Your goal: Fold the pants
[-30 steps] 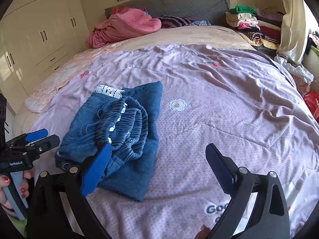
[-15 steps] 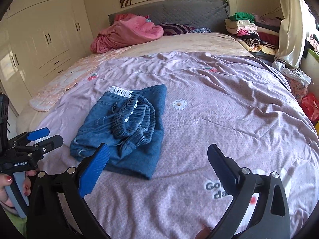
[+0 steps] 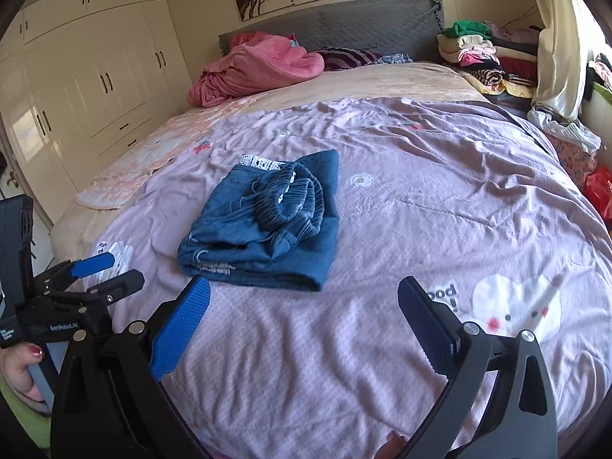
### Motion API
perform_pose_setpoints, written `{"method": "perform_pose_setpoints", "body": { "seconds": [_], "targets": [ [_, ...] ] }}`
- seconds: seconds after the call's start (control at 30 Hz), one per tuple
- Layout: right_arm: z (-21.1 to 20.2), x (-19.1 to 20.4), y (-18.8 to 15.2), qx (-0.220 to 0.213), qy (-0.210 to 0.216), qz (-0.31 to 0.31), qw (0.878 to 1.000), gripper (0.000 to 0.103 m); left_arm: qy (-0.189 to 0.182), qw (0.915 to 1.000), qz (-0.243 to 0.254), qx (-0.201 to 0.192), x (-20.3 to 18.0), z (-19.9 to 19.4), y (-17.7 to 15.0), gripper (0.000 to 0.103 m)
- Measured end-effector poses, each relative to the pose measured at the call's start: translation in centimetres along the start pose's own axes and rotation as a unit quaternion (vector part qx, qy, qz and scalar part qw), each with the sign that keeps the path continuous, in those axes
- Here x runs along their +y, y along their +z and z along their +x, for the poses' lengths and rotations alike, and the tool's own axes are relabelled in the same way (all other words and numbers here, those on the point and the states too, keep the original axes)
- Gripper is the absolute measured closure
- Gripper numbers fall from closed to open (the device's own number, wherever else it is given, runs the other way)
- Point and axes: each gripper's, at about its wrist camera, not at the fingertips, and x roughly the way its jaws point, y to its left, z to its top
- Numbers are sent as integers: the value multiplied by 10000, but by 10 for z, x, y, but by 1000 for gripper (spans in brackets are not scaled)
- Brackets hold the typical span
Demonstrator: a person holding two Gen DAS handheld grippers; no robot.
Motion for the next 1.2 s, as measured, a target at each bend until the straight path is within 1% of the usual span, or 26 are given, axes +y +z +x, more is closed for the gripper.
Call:
{"method": "perform_pose_setpoints", "body": {
  "seconds": [0.07,0.2,0.4,0.53,0.6,0.83,0.93,1.2],
  "targets": [
    [-4,2,-4,-1,-2,-2,10000,5,-30,10000,14,-17,-2,-4,-5,10],
    [-10,5,-14,5,-25,63,10000,5,4,9999,-82,-82,-3,-11,-17,10],
    [-16,7,-27,42,-95,4,9999,5,71,9998,-157,-126,-7,-18,-38,10],
    [-22,7,-36,71,-77,8,9999,5,47,9999,-155,-20,-9,-18,-54,10],
    [-23,7,-42,103,-101,-35,9999,5,64,9998,-178,59,-7,-15,-56,10],
    [-21,4,-57,218,-140,-8,9997,5,45,9997,-195,129,-5,-11,-57,10],
    [-20,1,-59,253,-123,107,9995,5,29,9997,-207,159,-5,-10,-58,10],
    [-19,3,-58,234,-155,96,9996,5,41,9996,-209,168,-5,-9,-58,10]
  ]
}}
